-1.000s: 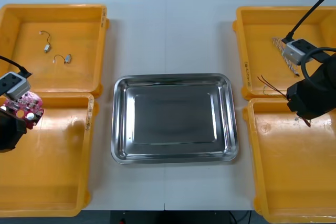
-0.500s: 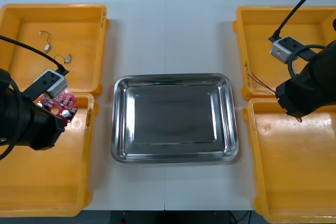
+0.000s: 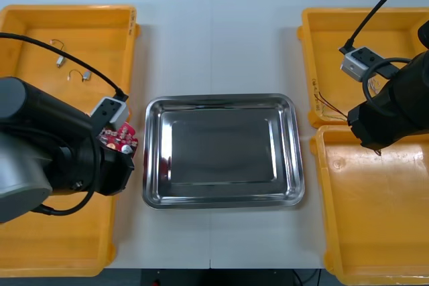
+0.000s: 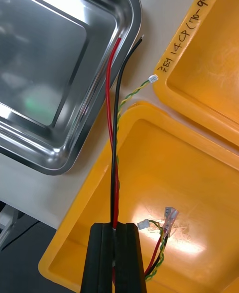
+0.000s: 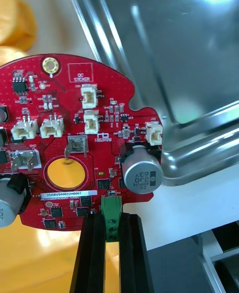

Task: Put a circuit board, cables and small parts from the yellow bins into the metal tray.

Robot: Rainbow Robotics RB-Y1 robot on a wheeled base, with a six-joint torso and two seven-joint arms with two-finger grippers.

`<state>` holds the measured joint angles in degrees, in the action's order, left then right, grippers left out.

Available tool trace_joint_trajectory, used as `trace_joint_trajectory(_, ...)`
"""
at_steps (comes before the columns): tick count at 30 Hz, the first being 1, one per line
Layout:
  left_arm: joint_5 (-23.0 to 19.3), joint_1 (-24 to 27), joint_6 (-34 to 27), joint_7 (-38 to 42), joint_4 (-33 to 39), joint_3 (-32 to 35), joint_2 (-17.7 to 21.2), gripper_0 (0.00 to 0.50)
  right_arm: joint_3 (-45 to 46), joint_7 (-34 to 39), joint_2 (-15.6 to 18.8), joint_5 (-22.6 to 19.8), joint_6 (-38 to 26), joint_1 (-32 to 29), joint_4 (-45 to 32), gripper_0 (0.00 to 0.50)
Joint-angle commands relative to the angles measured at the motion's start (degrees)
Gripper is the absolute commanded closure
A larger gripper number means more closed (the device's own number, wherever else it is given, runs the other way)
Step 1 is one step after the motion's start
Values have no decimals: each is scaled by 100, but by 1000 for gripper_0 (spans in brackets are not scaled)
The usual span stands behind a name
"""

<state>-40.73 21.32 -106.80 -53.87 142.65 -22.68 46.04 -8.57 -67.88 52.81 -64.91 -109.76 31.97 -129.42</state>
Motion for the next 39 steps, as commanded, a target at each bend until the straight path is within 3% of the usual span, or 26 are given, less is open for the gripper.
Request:
trace_joint_trajectory(1,197,479,151,738,-9,-536,-227,500,-92,46,-26,57,-24,213,-154,500)
trace_joint_trajectory(14,707,1067,819,1160,-879,-1696,-482,500,-127,11,-34,110,-24,213,-206,500)
trace_joint_trajectory(24,786,1445,1548,1458,-1582,-2470,-579,500,-127,-24,-34,66,-24,213,-233,500)
trace_joint_trajectory(39,935,1700,2190,2074,-1960,-3261,-640,500,-127,-33,-34,48,-24,213,-224,500)
